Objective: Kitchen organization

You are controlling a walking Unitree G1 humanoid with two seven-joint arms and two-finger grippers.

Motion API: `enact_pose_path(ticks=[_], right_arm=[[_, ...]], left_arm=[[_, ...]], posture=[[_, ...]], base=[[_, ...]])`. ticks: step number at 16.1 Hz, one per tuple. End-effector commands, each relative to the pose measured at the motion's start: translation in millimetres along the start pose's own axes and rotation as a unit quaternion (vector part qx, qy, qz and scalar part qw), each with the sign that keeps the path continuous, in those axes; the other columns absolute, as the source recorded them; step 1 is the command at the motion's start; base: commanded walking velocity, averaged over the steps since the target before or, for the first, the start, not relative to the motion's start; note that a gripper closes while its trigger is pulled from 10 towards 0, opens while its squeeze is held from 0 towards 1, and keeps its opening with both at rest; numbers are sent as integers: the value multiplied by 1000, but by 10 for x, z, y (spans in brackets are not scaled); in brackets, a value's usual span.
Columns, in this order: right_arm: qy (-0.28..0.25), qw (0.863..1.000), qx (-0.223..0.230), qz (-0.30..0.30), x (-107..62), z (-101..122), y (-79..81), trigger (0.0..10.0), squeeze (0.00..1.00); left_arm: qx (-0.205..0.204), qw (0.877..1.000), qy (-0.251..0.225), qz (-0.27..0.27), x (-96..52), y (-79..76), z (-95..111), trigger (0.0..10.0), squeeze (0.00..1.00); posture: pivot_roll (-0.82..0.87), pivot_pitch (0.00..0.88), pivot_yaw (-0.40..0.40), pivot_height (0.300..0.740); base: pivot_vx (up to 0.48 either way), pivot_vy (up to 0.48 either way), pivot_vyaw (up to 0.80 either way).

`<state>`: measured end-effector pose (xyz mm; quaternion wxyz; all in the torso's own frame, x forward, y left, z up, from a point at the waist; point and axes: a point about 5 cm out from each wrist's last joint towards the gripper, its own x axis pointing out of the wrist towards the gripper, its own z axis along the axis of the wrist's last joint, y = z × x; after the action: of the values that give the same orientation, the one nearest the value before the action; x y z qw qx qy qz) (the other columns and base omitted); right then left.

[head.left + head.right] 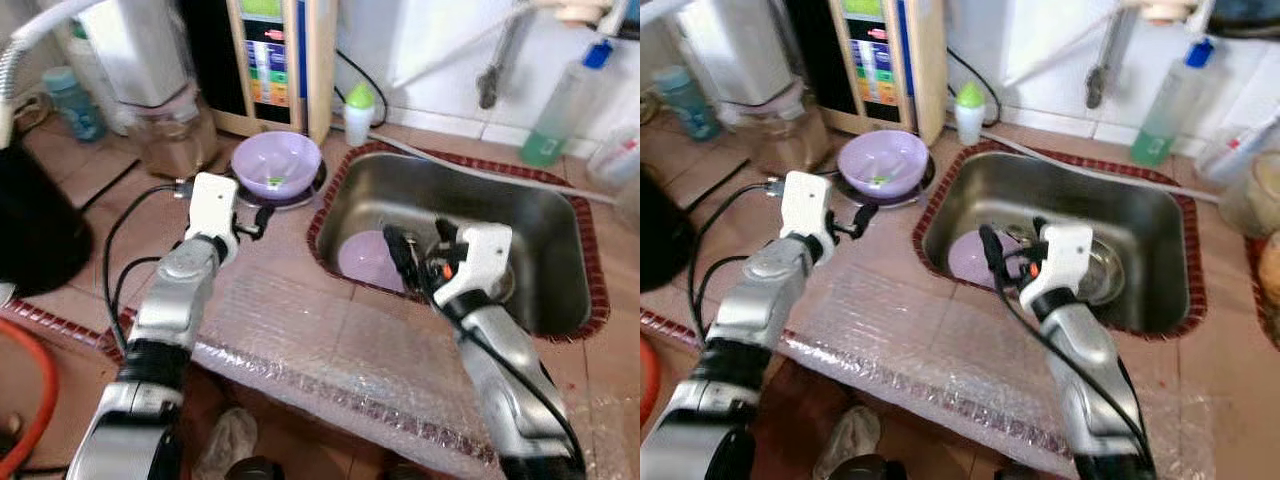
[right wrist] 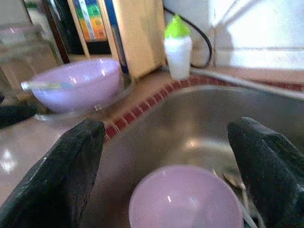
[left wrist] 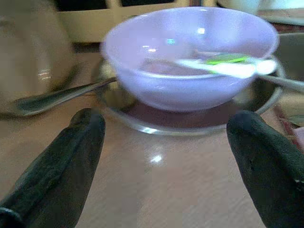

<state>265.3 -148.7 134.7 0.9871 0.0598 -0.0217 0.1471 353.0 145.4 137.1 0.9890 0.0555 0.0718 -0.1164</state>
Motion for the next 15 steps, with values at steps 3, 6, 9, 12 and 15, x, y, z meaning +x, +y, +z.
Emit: enact_pose_path(ticks=[3,6,9,12,15], right_arm=[[2,1000,-8,8,-65,84,60,10000,0],[15,1000,-19,14,-112,91,87,10000,0],[24,999,-23,16,-160,96,116,10000,0],[28,999,-25,17,-159,100,123,10000,0],[29,999,-26,14,-140,92,119,10000,0]], left_arm=[[12,1000,-6,-10,104,-5,78,10000,0],[9,1000,7,-13,227,4,82,10000,0],[7,1000,12,-8,291,25,79,10000,0],[12,999,30,-23,325,41,52,10000,0],[-8,998,50,-32,332,73,35,10000,0]], posture=[[-128,119,73,740],[-145,128,69,740],[-160,131,66,740],[-161,128,65,740],[-150,123,68,740]], base=[[0,0,0],[0,0,0],[0,0,0],[0,0,0],[0,0,0]])
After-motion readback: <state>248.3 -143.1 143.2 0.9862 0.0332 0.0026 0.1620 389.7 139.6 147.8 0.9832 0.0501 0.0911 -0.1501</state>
